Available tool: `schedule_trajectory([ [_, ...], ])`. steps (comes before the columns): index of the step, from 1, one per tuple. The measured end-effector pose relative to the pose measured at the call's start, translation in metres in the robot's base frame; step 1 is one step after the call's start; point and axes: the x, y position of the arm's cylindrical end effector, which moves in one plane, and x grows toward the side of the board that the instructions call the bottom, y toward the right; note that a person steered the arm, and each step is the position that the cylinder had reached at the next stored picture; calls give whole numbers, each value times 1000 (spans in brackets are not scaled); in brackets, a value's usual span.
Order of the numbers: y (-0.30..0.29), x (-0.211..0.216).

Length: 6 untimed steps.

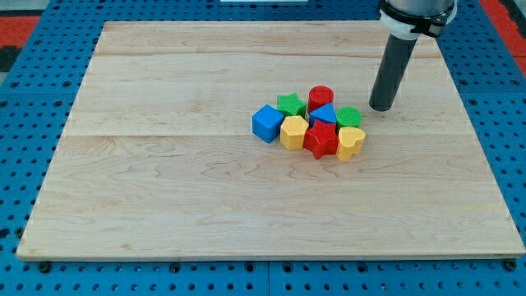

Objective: Move the blue cube towards the bottom left of the board

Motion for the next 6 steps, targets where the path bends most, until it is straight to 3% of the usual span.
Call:
schedule_trajectory([
  [3, 12, 3],
  [4, -20, 13],
  [6, -157, 21],
])
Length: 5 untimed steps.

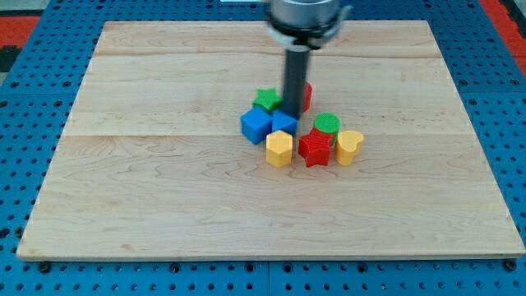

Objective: Move the blue cube towards the bottom left of the board

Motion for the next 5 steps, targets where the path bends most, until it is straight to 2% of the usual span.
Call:
schedule_trajectory([
  [1, -57, 8],
  [2, -77, 22],
  [3, -95, 46],
  [4, -154, 77],
  [5, -154, 78],
])
